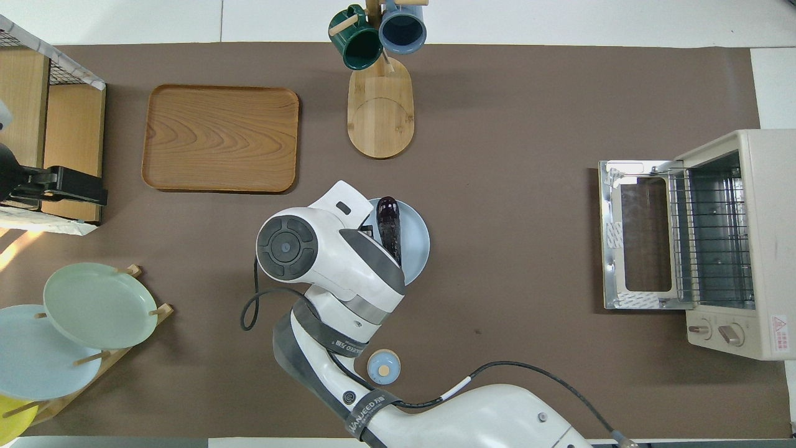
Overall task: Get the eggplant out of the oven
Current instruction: 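Pull the eggplant out and lower it onto the light blue plate, then release the eggplant with the right gripper while the left gripper reaches it, then grasp the eggplant with the left gripper while the right gripper withdraws, then carry the eggplant with the left gripper onto the wooden tray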
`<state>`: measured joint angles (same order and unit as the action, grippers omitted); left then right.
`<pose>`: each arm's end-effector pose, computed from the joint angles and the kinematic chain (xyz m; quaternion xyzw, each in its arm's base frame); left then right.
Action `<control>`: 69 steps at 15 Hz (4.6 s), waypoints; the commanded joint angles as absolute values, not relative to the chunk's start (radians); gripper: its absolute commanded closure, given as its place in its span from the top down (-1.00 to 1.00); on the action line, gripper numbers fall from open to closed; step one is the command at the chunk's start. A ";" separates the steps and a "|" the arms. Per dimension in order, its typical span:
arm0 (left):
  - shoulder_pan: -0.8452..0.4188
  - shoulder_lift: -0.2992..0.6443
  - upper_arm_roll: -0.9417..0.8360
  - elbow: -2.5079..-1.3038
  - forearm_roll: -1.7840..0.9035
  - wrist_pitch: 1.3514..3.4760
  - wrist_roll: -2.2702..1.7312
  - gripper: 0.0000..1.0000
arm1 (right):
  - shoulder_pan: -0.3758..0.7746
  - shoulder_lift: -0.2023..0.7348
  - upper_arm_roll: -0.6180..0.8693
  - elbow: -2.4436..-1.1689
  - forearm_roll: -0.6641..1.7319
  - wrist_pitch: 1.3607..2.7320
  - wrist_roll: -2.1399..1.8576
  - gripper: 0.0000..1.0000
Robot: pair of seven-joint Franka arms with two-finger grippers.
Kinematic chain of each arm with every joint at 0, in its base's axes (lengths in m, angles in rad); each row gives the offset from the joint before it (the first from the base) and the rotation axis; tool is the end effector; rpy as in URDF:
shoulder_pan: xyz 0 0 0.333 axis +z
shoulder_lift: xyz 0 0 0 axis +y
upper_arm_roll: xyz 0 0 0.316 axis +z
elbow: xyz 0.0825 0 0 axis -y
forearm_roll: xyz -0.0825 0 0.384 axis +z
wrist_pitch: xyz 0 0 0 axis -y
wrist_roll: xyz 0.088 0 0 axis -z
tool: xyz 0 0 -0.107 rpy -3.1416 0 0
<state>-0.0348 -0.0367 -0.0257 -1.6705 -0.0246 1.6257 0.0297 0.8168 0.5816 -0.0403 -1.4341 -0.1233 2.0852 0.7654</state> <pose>0.5453 -0.0358 0.6023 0.9989 -0.0443 -0.0042 0.0117 0.5142 0.5041 0.3610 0.9965 0.0376 0.0706 0.0228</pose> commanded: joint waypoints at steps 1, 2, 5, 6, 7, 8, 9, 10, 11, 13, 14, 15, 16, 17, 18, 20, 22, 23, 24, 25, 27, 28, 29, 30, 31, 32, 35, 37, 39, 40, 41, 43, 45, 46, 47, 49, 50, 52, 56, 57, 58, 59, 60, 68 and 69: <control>-0.040 -0.043 -0.021 -1.687 -0.015 1.655 0.018 1.00 | 0.772 0.480 -0.049 -1.450 -0.137 1.927 0.604 -0.32; -0.043 -0.041 -0.023 -1.687 -0.015 1.661 0.018 1.00 | 0.715 0.444 -0.052 -1.460 -0.137 1.848 0.542 -0.71; -0.060 -0.032 -0.029 -1.687 -0.020 1.672 0.014 1.00 | 0.615 0.358 -0.067 -1.622 -0.226 1.743 0.532 -1.00; -0.075 -0.026 -0.031 -1.689 -0.040 1.680 0.005 1.00 | 0.574 0.322 -0.064 -1.703 -0.285 1.759 0.529 -1.00; -0.110 -0.023 -0.029 -1.697 -0.064 1.699 -0.021 1.00 | 0.539 0.295 -0.064 -1.779 -0.305 1.802 0.525 -1.00; -0.138 -0.023 -0.031 -1.722 -0.066 1.732 -0.062 1.00 | 0.514 0.278 -0.066 -1.843 -0.316 1.839 0.522 -1.00; -0.175 -0.023 -0.031 -1.745 -0.066 1.767 -0.090 1.00 | 0.471 0.264 -0.066 -1.889 -0.328 1.862 0.505 -1.00; -0.210 -0.021 -0.031 -1.758 -0.066 1.791 -0.127 1.00 | 0.418 0.259 -0.064 -1.913 -0.345 1.870 0.453 -1.00; -0.250 0.004 -0.031 -1.761 -0.067 1.807 -0.185 1.00 | 0.382 0.258 -0.064 -1.930 -0.348 1.893 0.401 -1.00; -0.342 0.070 -0.031 -1.759 -0.072 1.889 -0.291 1.00 | 0.327 0.244 -0.064 -1.985 -0.350 1.940 0.373 -1.00; -0.388 0.116 -0.031 -1.759 -0.077 1.943 -0.352 1.00 | 0.318 0.238 -0.064 -2.018 -0.351 1.971 0.373 -1.00; -0.434 0.156 -0.031 -1.759 -0.078 1.995 -0.403 1.00 | 0.311 0.230 -0.066 -2.046 -0.351 2.005 0.373 -1.00; -0.481 0.194 -0.031 -1.763 -0.078 2.049 -0.452 1.00 | 0.302 0.227 -0.066 -2.075 -0.356 2.043 0.371 -1.00; -0.517 0.218 -0.031 -1.778 -0.078 2.103 -0.484 1.00 | 0.279 0.226 -0.066 -2.098 -0.376 2.080 0.368 -1.00; -0.540 0.238 -0.031 -1.793 -0.078 2.152 -0.503 1.00 | 0.270 0.219 -0.066 -2.118 -0.391 2.103 0.361 -1.00; -0.595 0.302 -0.031 -1.801 -0.078 2.238 -0.544 1.00 | 0.267 0.216 -0.066 -2.128 -0.411 2.106 0.345 -1.00; -0.659 0.375 -0.028 -1.801 -0.078 2.314 -0.593 1.00 | 0.256 0.215 -0.066 -2.129 -0.440 2.095 0.318 -1.00; -0.673 0.393 -0.028 -1.804 -0.078 2.339 -0.597 1.00 | 0.247 0.215 -0.066 -2.132 -0.440 2.097 0.316 -1.00; -0.675 0.397 -0.028 -1.815 -0.078 2.344 -0.595 1.00 | 0.242 0.213 -0.066 -2.138 -0.440 2.098 0.314 -1.00; -0.676 0.397 -0.028 -1.819 -0.078 2.345 -0.595 1.00 | 0.239 0.210 -0.066 -2.143 -0.440 2.100 0.314 -1.00; -0.689 0.397 -0.028 -1.841 -0.077 2.352 -0.594 1.00 | 0.229 0.210 -0.066 -2.143 -0.442 2.099 0.298 -1.00; -0.689 0.396 -0.028 -1.854 -0.077 2.365 -0.592 1.00 | 0.229 0.210 -0.067 -2.140 -0.448 2.095 0.270 -1.00; -0.689 0.393 -0.028 -1.868 -0.078 2.378 -0.591 1.00 | 0.219 0.209 -0.067 -2.131 -0.471 2.092 0.234 -1.00; -0.687 0.391 -0.029 -1.874 -0.078 2.382 -0.588 0.94 | 0.201 0.207 -0.067 -2.125 -0.483 2.089 0.209 -1.00; -0.687 0.391 -0.028 -1.881 -0.078 2.384 -0.588 0.89 | 0.190 0.195 -0.067 -2.106 -0.492 2.079 0.169 -1.00; -0.687 0.391 -0.029 -1.884 -0.078 2.388 -0.591 0.85 | 0.189 0.190 -0.067 -2.077 -0.492 2.045 0.132 -1.00; -0.686 0.390 -0.029 -1.894 -0.078 2.407 -0.591 0.54 | 0.173 0.190 -0.066 -1.921 -0.492 1.854 0.023 -1.00; -0.680 0.390 -0.029 -1.888 -0.078 2.399 -0.586 -0.02 | 0.157 0.160 -0.067 -1.887 -0.489 1.793 -0.038 -1.00; -0.673 0.388 -0.029 -1.881 -0.078 2.390 -0.584 -0.54 | 0.127 0.115 -0.067 -1.890 -0.479 1.767 -0.086 -1.00; -0.672 0.384 -0.028 -1.881 -0.077 2.385 -0.583 -0.75 | 0.117 0.107 -0.066 -1.890 -0.476 1.750 -0.106 -1.00; -0.664 0.380 -0.029 -1.872 -0.077 2.370 -0.583 -0.99 | 0.098 0.094 -0.066 -1.894 -0.474 1.746 -0.126 -1.00; -0.637 0.373 -0.029 -1.832 -0.077 2.306 -0.581 -1.00 | 0.080 0.086 -0.066 -1.901 -0.471 1.740 -0.149 -1.00; -0.603 0.356 -0.029 -1.792 -0.078 2.257 -0.581 -1.00 | 0.051 0.063 -0.066 -1.904 -0.465 1.724 -0.188 -1.00; -0.572 0.347 -0.029 -1.760 -0.078 2.223 -0.581 -1.00 | 0.040 0.052 -0.066 -1.904 -0.447 1.724 -0.219 -1.00; -0.536 0.347 -0.029 -1.708 -0.078 2.167 -0.578 -1.00 | 0.016 0.038 -0.066 -1.904 -0.431 1.723 -0.248 -1.00; -0.448 0.365 -0.031 -1.623 -0.078 2.079 -0.505 -1.00 | -0.021 0.015 -0.066 -1.895 -0.396 1.701 -0.293 -1.00; -0.415 0.376 -0.029 -1.606 -0.087 2.076 -0.464 -1.00 | -0.031 0.002 -0.066 -1.879 -0.364 1.672 -0.299 -1.00; -0.313 0.387 -0.029 -1.594 -0.109 2.069 -0.364 -1.00 | -0.025 -0.020 -0.061 -1.820 -0.280 1.609 -0.287 -1.00; -0.174 0.521 -0.026 -1.411 -0.101 1.985 -0.180 -1.00 | -0.020 -0.005 -0.049 -1.666 -0.066 1.519 -0.259 0.16; -0.161 0.578 -0.025 -1.347 -0.100 1.973 -0.161 -1.00 | -0.020 -0.005 -0.049 -1.658 -0.049 1.519 -0.259 0.99; -0.141 0.619 -0.023 -1.303 -0.091 1.974 -0.146 -1.00 | -0.020 -0.005 -0.048 -1.648 -0.041 1.519 -0.258 1.00; -0.129 0.659 -0.023 -1.263 -0.086 1.982 -0.137 -1.00 | -0.018 -0.006 -0.048 -1.654 -0.038 1.529 -0.239 1.00; -0.129 0.678 -0.021 -1.258 -0.084 1.996 -0.133 -1.00 | -0.012 -0.006 -0.045 -1.646 -0.037 1.517 -0.207 1.00; -0.117 0.647 -0.025 -1.411 -0.003 2.161 -0.091 -1.00 | 0.034 -0.021 -0.043 -1.657 -0.020 1.506 -0.158 1.00; -0.117 0.644 -0.025 -1.417 -0.003 2.161 -0.091 -1.00 | 0.043 -0.020 -0.043 -1.655 -0.021 1.508 -0.138 1.00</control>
<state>-0.1228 0.6772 -0.0208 -1.3695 -0.0215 2.1360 -0.1021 0.0338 -0.0199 -0.0443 -1.6656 -0.0452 1.5251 -0.1787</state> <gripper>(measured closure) 0.590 0.000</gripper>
